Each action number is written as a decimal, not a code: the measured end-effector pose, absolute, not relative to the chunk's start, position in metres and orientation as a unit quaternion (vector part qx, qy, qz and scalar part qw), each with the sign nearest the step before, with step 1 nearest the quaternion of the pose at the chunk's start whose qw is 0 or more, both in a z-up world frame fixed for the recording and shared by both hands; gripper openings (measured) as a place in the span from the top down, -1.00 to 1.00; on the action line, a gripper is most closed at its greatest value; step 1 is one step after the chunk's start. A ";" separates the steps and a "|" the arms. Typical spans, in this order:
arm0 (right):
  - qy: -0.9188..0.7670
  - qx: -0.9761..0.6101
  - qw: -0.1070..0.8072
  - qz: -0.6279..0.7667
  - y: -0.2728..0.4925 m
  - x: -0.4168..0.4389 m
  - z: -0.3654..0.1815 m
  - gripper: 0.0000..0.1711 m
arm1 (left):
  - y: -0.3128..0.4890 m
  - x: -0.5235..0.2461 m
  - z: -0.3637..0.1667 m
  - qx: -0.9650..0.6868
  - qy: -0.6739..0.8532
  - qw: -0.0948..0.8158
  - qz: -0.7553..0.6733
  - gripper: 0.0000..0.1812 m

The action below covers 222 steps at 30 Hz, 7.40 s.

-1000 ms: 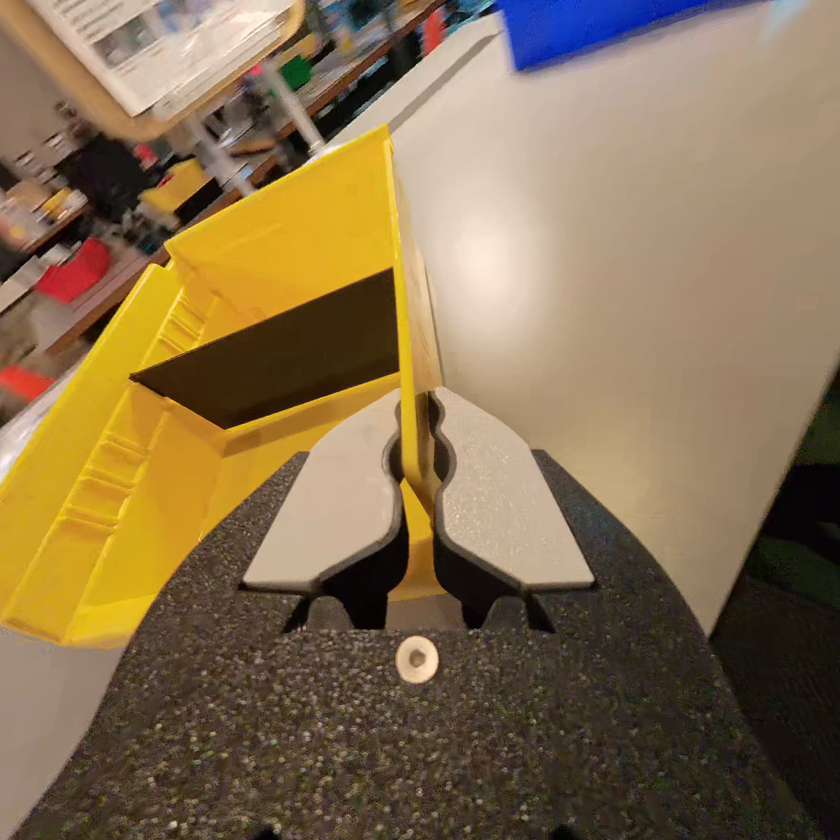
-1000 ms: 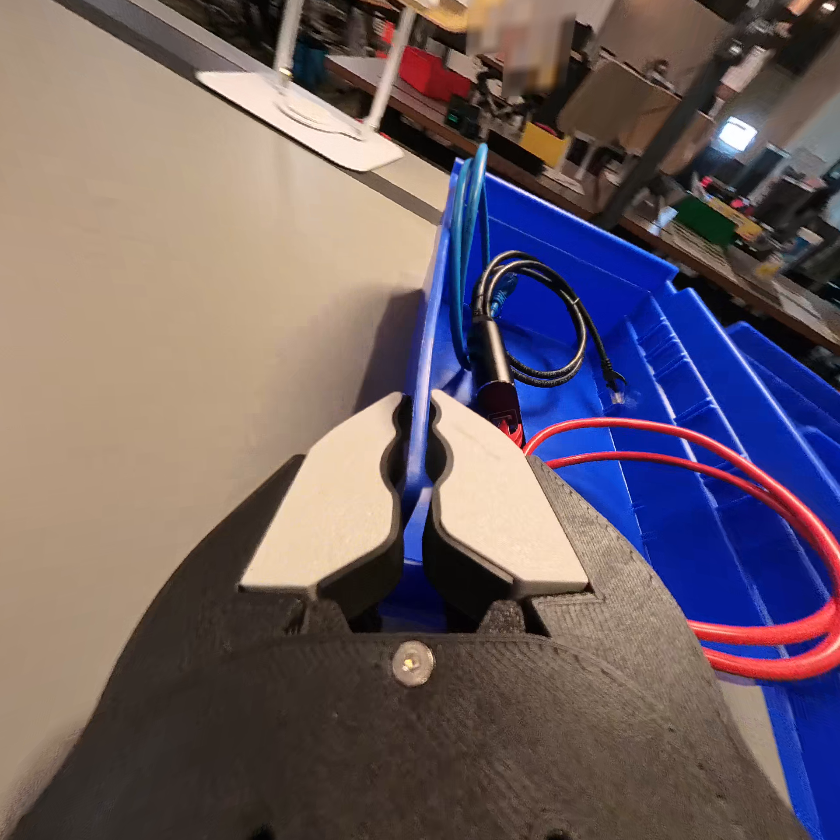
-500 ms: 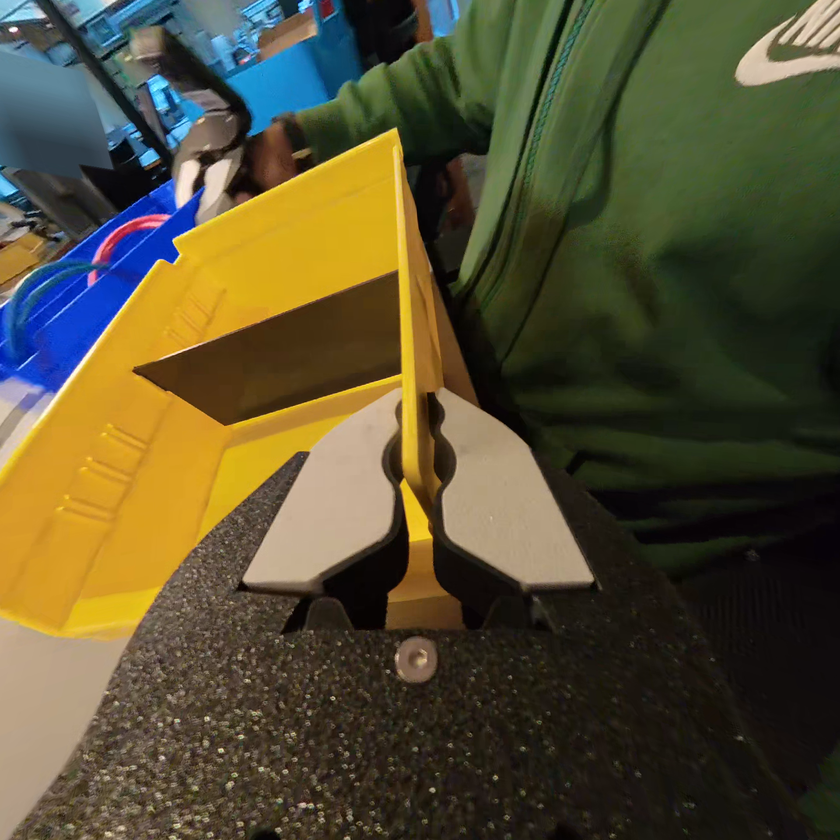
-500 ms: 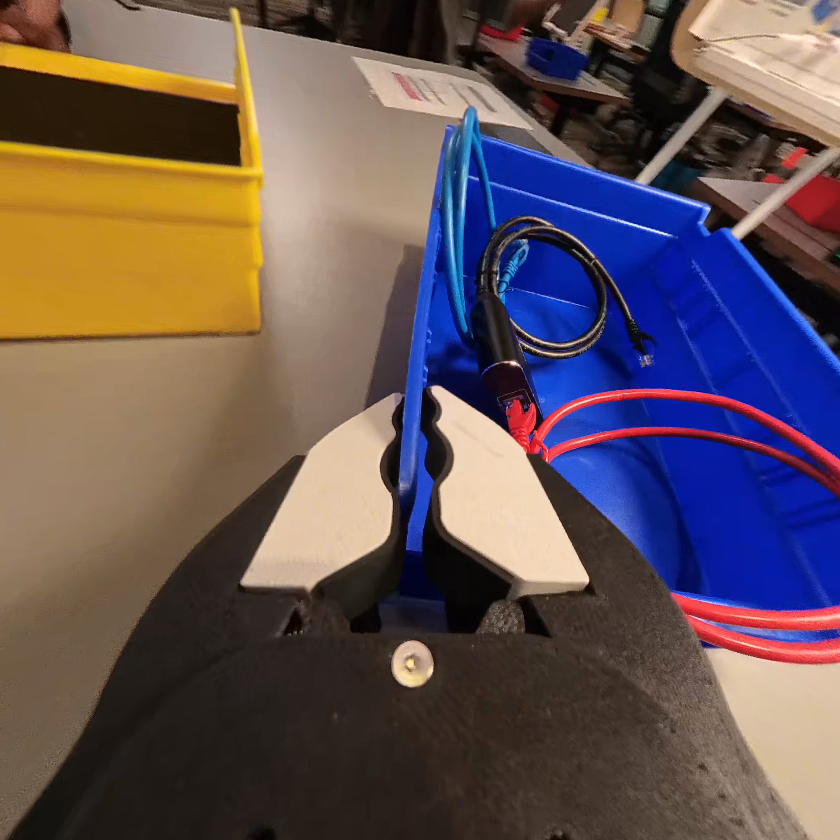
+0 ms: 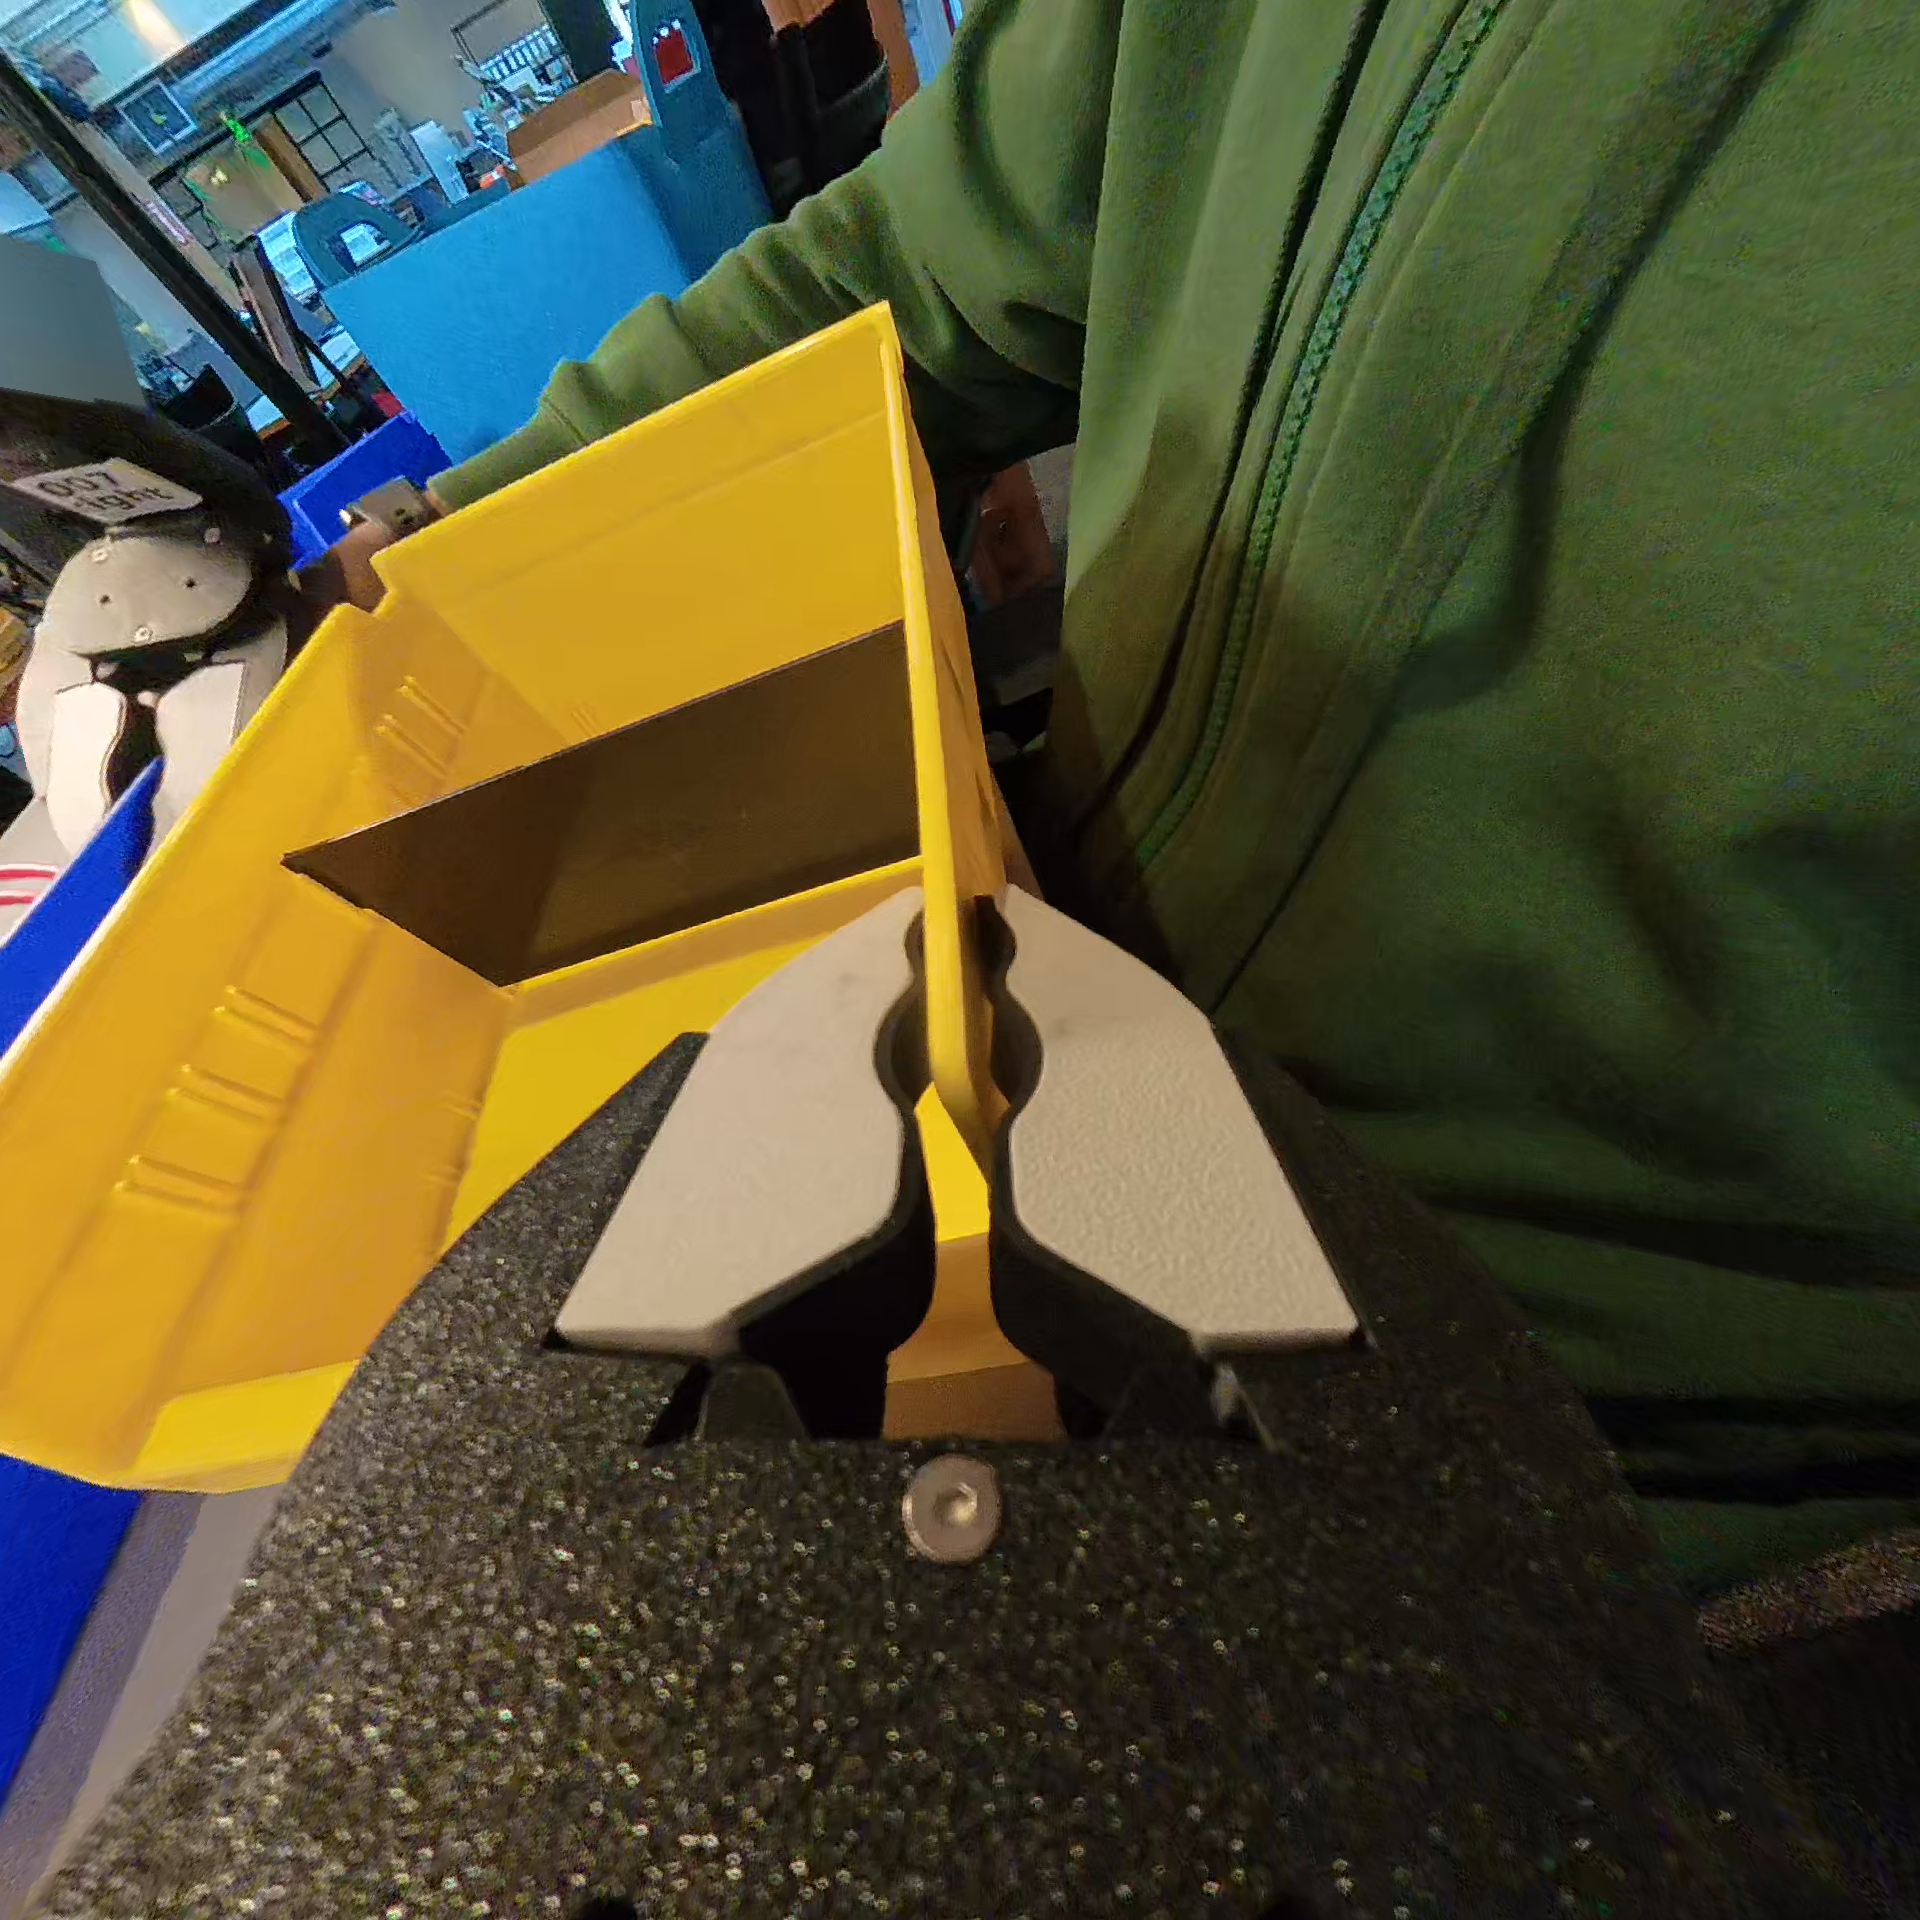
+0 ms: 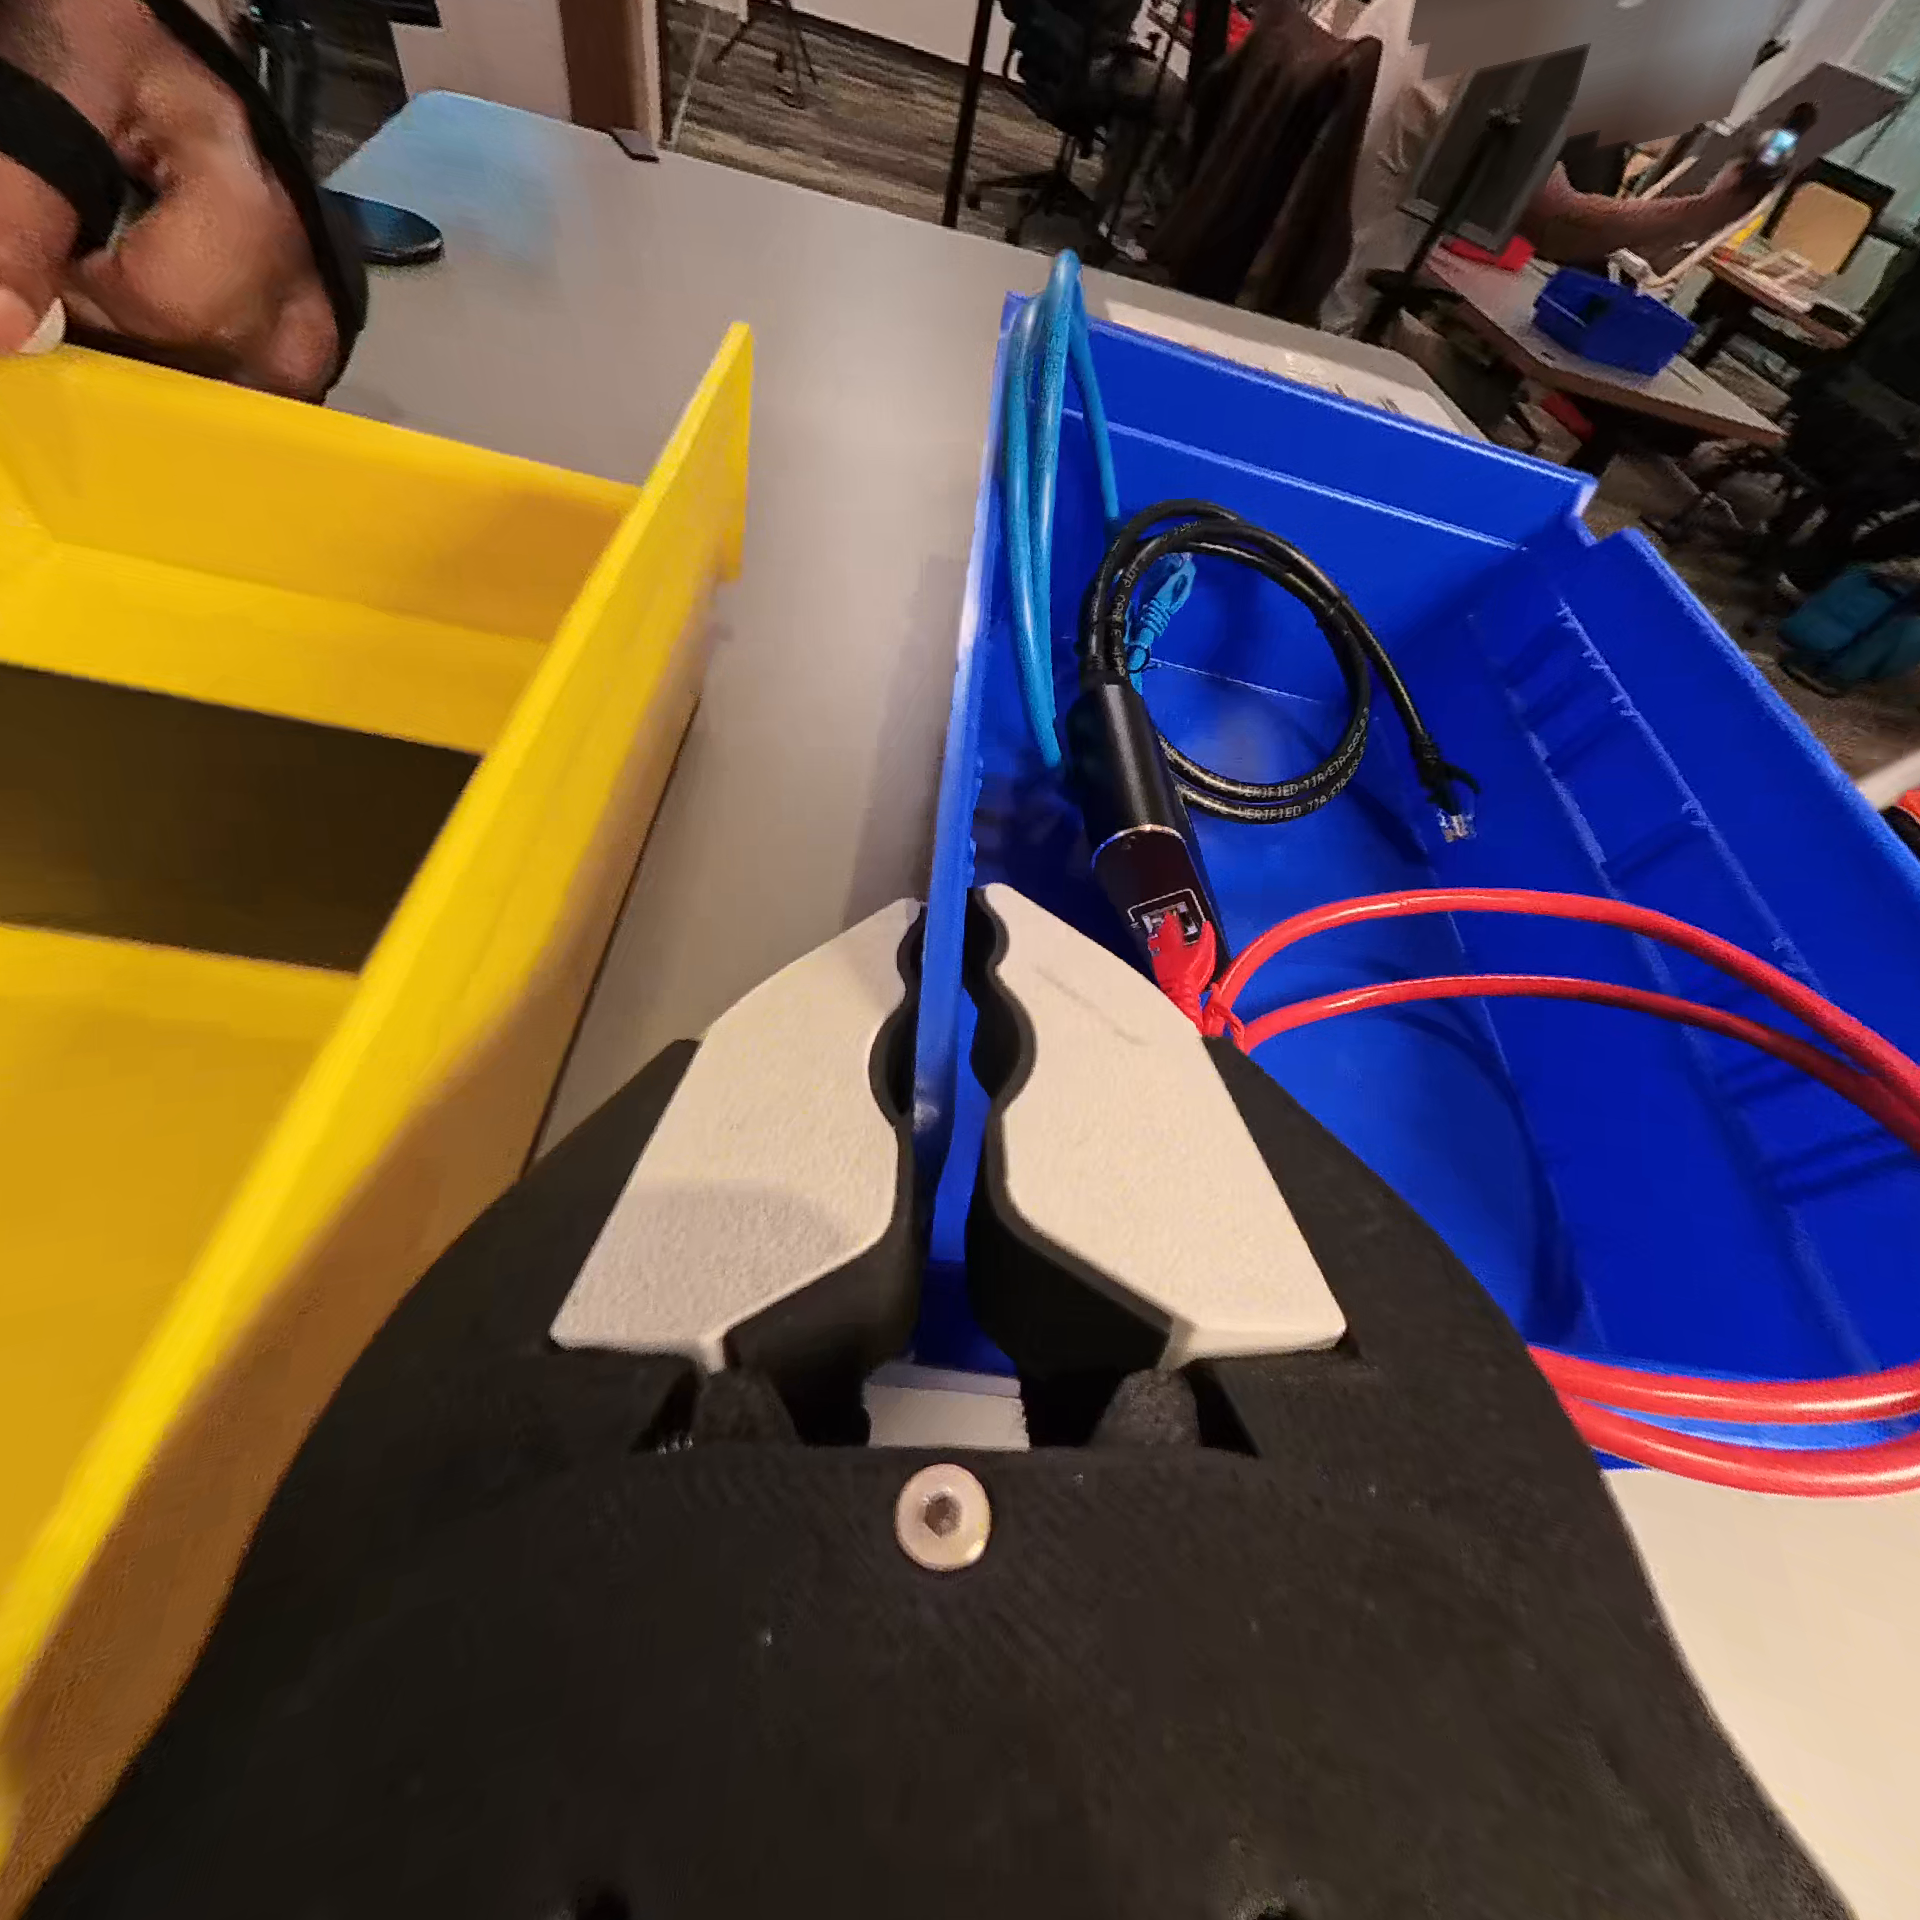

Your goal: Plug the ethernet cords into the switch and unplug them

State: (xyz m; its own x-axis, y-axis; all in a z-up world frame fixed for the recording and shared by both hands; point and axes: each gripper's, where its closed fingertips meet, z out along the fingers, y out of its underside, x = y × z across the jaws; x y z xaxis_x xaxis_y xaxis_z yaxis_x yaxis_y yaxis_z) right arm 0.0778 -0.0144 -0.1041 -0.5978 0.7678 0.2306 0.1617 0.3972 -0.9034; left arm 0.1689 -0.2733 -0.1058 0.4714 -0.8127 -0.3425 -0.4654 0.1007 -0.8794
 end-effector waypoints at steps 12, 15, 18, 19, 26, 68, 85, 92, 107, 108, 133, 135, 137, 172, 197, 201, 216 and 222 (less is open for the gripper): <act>-0.699 -0.313 0.415 0.491 0.018 0.092 -0.048 0.53 | -0.294 0.158 -0.062 -0.588 0.424 0.662 -0.192 0.61; -0.656 -0.355 0.445 0.495 0.050 0.105 -0.031 0.54 | -0.291 0.134 -0.030 -0.570 0.361 0.716 -0.181 0.51; -0.633 -0.438 0.454 0.449 0.080 0.121 -0.033 0.54 | -0.256 0.074 -0.008 -0.613 0.227 0.749 -0.108 0.47; -0.626 -0.474 0.450 0.425 0.088 0.129 -0.036 0.53 | -0.241 0.047 -0.008 -0.642 0.173 0.743 -0.079 0.48; -0.534 -0.583 0.359 0.495 0.031 0.214 -0.035 0.37 | -0.154 -0.093 -0.039 -0.773 -0.013 0.633 0.036 0.53; -0.622 -0.598 0.463 0.205 0.115 0.270 -0.022 0.58 | -0.305 -0.156 -0.004 -0.806 -0.046 0.549 0.218 0.47; -0.516 -0.592 0.590 0.189 -0.012 0.252 -0.065 -0.04 | -0.213 -0.046 -0.074 -0.744 -0.127 0.570 0.324 -0.07; -0.498 -0.628 0.598 0.014 0.065 0.310 -0.065 -0.01 | -0.290 -0.093 -0.078 -0.742 -0.176 0.517 0.389 0.15; -0.522 -0.614 0.574 0.146 0.034 0.254 -0.073 0.20 | -0.275 -0.053 -0.033 -0.722 -0.131 0.623 0.270 0.41; -0.518 -0.616 0.575 0.146 0.035 0.246 -0.076 0.20 | -0.256 -0.043 -0.038 -0.734 -0.119 0.619 0.253 0.43; -0.466 -0.661 0.576 0.118 0.082 0.234 -0.099 0.55 | -0.186 -0.076 -0.107 -0.830 -0.114 0.437 0.327 0.65; -0.467 -0.657 0.582 0.111 0.083 0.236 -0.097 0.72 | -0.193 -0.076 -0.105 -0.827 -0.106 0.441 0.333 0.73; -0.466 -0.655 0.586 0.101 0.085 0.239 -0.096 0.84 | -0.204 -0.079 -0.103 -0.825 -0.107 0.441 0.338 0.77; -0.452 -0.676 0.579 0.064 0.163 0.317 -0.099 0.92 | -0.370 -0.160 -0.098 -0.770 -0.195 0.443 0.415 0.91; -0.444 -0.679 0.582 0.056 0.181 0.314 -0.100 0.92 | -0.384 -0.220 -0.100 -0.780 -0.180 0.438 0.410 0.90; -0.445 -0.677 0.584 0.057 0.181 0.314 -0.099 0.92 | -0.383 -0.223 -0.100 -0.779 -0.176 0.441 0.409 0.90; -0.458 -0.667 0.581 0.091 0.172 0.310 -0.100 0.93 | -0.378 -0.223 -0.100 -0.782 -0.155 0.484 0.361 0.92; -0.452 -0.674 0.578 0.082 0.178 0.308 -0.100 0.93 | -0.376 -0.223 -0.100 -0.783 -0.146 0.491 0.353 0.92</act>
State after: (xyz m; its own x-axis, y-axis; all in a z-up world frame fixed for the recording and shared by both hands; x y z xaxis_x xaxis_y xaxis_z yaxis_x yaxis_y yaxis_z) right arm 0.3085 0.1784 -0.1001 0.5776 0.7045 0.4123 0.5148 0.0777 -0.8538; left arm -0.2229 -0.3763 -0.1003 0.7076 0.5751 -0.4106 -0.1184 -0.4763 -0.8713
